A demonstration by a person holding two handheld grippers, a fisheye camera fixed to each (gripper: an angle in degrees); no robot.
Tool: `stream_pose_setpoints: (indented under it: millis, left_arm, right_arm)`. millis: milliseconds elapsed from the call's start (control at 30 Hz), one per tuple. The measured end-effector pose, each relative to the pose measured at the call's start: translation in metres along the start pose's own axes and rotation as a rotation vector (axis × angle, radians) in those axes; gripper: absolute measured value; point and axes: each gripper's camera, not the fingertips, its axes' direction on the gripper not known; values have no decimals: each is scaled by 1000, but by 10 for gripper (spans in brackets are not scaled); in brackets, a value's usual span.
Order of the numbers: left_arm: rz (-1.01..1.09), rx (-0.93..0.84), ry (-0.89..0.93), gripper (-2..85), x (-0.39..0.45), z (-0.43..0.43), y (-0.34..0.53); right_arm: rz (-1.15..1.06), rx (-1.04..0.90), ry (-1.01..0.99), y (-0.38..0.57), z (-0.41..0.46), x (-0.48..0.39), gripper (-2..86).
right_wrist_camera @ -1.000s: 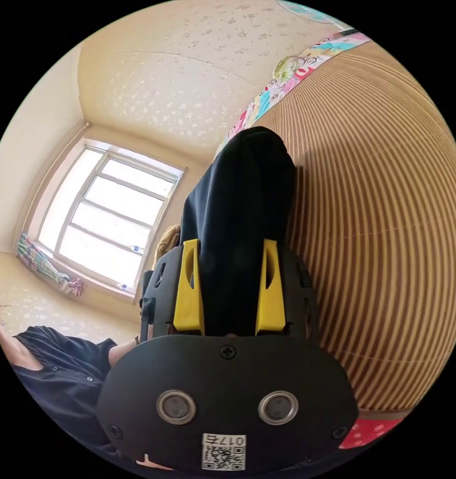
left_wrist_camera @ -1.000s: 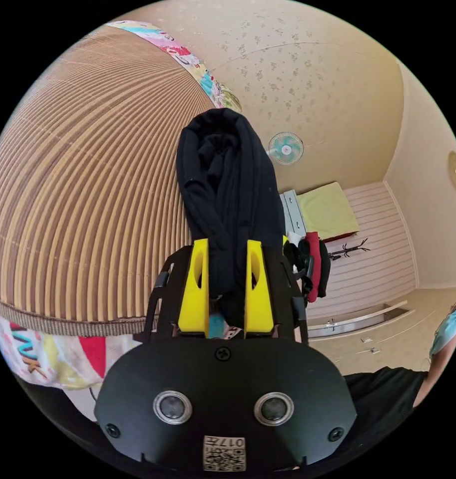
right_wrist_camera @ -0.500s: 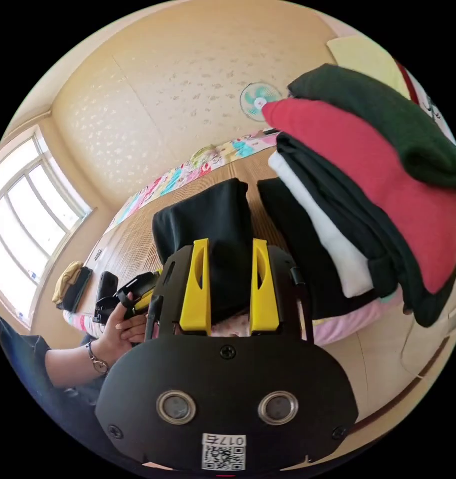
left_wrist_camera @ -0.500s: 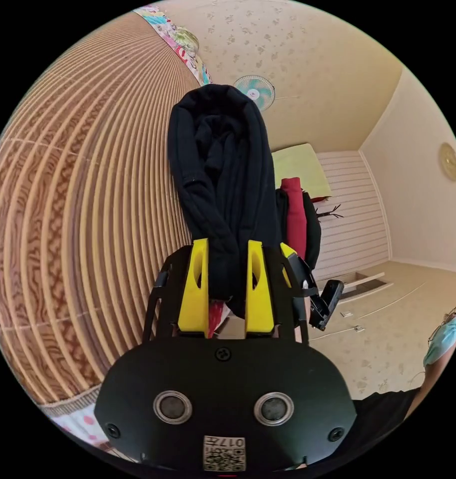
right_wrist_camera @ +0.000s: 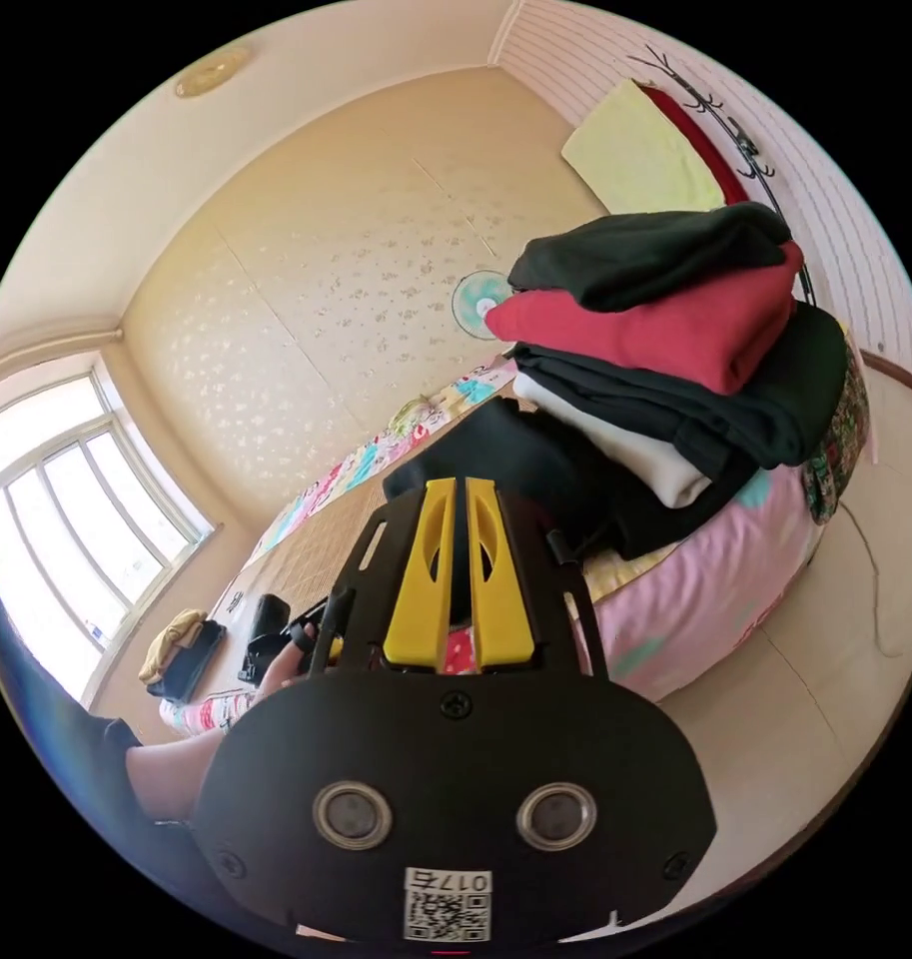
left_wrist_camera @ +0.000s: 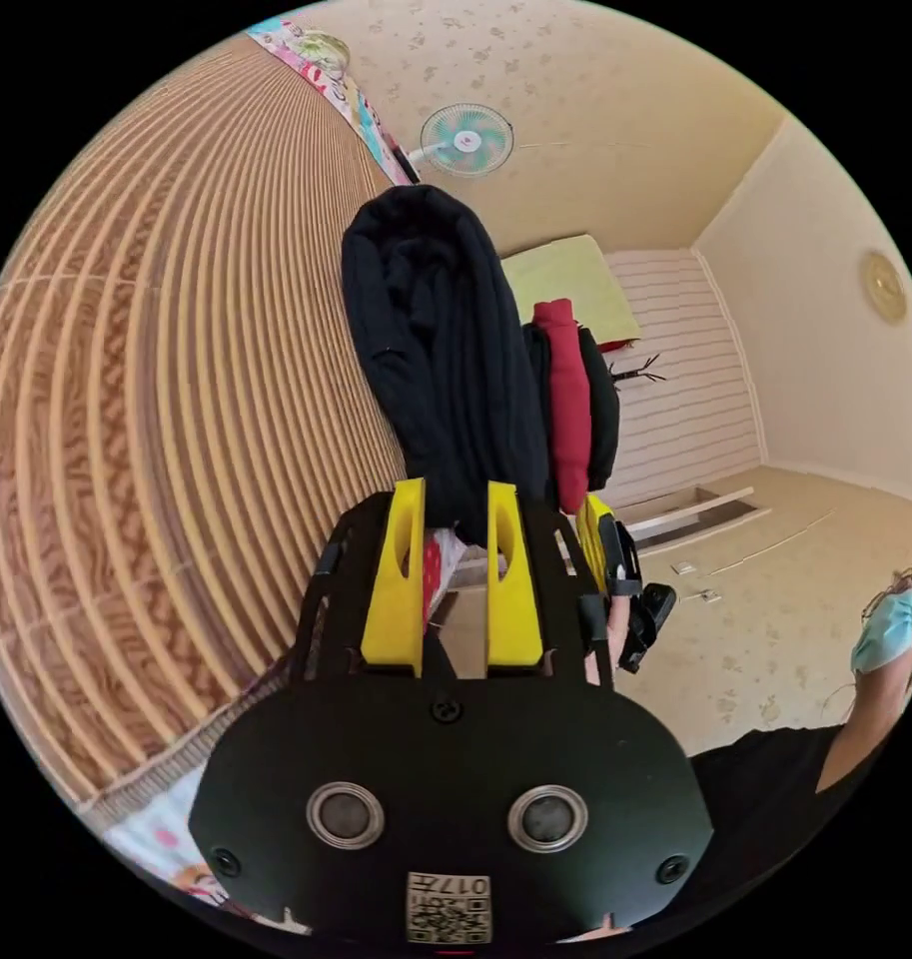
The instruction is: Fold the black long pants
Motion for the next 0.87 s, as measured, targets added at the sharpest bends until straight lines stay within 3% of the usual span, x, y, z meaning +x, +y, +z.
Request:
stream_pose_setpoints:
  millis: [267,400,533,733,867]
  left_arm:
    - [188,174,-475,92,56,-64,40]
    - [212,250,-686,108,71,-99,63]
    - [199,324,-789,117,68,-133,91]
    - [117,445,-827,131,52,-206,138]
    - [127,568,-983,132,59,-269,170]
  right_arm:
    - [-133,-259,-80,77,67,-78,57]
    - [-270,-399,14,115,103,-113,90]
    - [-344,-481,134,151,127,-135,106]
    - [-307,-566,-22,189,146,-161,103]
    - [-370,-617,-65,223,160,-187,89]
